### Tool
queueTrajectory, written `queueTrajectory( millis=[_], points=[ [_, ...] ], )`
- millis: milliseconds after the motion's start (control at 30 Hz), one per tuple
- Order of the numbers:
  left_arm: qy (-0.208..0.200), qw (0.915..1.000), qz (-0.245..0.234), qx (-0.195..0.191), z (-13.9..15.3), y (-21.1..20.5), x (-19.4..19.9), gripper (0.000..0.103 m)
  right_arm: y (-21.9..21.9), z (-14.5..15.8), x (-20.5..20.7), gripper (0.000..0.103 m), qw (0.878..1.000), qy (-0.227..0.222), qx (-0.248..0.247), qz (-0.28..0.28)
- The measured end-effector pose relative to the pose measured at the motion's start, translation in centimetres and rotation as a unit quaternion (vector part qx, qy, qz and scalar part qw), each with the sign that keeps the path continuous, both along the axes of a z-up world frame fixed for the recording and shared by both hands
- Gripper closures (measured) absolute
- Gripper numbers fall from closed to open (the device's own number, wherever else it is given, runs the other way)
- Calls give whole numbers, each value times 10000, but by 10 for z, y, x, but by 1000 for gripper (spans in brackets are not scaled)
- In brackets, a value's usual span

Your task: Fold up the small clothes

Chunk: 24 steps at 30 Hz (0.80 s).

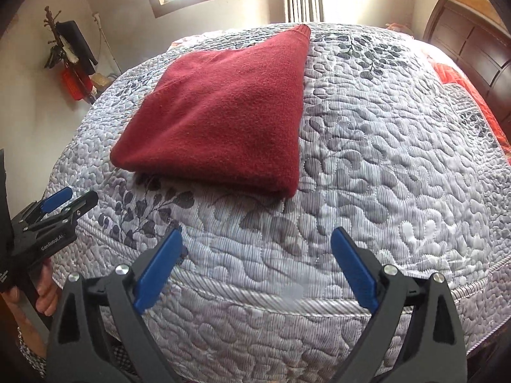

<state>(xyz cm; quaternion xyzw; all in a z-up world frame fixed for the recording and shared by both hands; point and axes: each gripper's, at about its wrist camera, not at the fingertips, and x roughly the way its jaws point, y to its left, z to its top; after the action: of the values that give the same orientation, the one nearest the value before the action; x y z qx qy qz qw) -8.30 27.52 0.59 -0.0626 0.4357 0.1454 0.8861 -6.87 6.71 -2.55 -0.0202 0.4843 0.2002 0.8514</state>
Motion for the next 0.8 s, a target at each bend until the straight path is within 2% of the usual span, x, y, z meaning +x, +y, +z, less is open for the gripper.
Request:
queueTrajectory(
  millis=[200, 400, 800],
  points=[
    [-58, 9999, -20, 113, 13, -12, -11, 21, 1, 11, -14, 9, 9999, -83, 72, 42],
    [-29, 10000, -18, 51, 21, -18, -18, 19, 2, 21, -25, 9, 9996, -160, 192, 123],
    [0, 9995, -6, 302, 26, -24, -23, 17, 1, 23, -31, 9, 9992, -93, 358, 179]
  ],
)
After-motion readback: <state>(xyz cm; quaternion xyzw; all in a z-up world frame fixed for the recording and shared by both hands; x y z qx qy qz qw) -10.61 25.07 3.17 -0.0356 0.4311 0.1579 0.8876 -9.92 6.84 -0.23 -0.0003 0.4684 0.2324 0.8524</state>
